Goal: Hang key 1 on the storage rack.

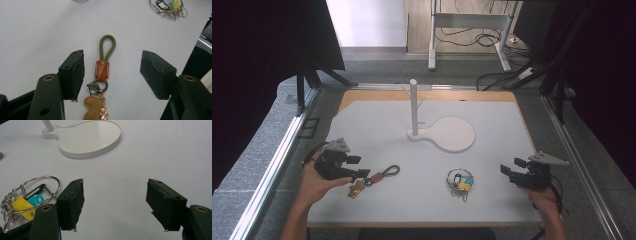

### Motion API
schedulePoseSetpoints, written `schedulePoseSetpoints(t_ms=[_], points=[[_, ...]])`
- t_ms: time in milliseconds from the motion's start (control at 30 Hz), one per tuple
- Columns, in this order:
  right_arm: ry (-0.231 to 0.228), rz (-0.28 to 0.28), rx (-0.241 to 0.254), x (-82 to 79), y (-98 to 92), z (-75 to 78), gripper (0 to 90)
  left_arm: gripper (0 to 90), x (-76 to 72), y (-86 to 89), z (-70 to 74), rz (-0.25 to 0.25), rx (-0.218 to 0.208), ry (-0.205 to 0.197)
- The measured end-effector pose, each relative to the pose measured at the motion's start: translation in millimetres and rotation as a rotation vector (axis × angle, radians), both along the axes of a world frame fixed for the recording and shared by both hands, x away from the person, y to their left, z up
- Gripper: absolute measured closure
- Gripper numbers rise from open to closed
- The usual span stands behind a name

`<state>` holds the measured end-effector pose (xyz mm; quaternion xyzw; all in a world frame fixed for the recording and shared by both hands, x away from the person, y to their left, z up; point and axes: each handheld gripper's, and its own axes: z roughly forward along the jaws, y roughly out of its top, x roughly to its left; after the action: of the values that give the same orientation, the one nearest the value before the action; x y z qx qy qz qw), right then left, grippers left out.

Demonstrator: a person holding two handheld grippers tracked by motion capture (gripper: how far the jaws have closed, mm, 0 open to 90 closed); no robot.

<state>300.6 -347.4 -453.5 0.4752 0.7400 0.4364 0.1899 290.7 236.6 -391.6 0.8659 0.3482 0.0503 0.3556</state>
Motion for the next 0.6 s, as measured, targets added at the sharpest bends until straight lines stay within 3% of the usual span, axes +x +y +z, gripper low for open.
schedulePoseSetpoints(t_ms=[200,367,433,600], points=[[0.000,-0.007,-0.006,0.2,-1.4,2.3,31.4,36.9,5.5,-2.8,0.9,-0.026,0.026,0.038],[0.010,-0.007,-0.010,0.3,-0.1,0.7,31.7,37.1,14.2,-11.6,-1.1,-0.049,0.098,0.081],[0.020,-0.001,-0.021,-0.1,1.3,-1.6,31.7,37.2,20.9,-18.1,-1.3,-0.068,0.152,0.098],[0.025,0.002,-0.028,-1.2,1.9,-1.6,31.7,37.8,29.5,-26.2,-0.5,-0.087,0.204,0.117]])
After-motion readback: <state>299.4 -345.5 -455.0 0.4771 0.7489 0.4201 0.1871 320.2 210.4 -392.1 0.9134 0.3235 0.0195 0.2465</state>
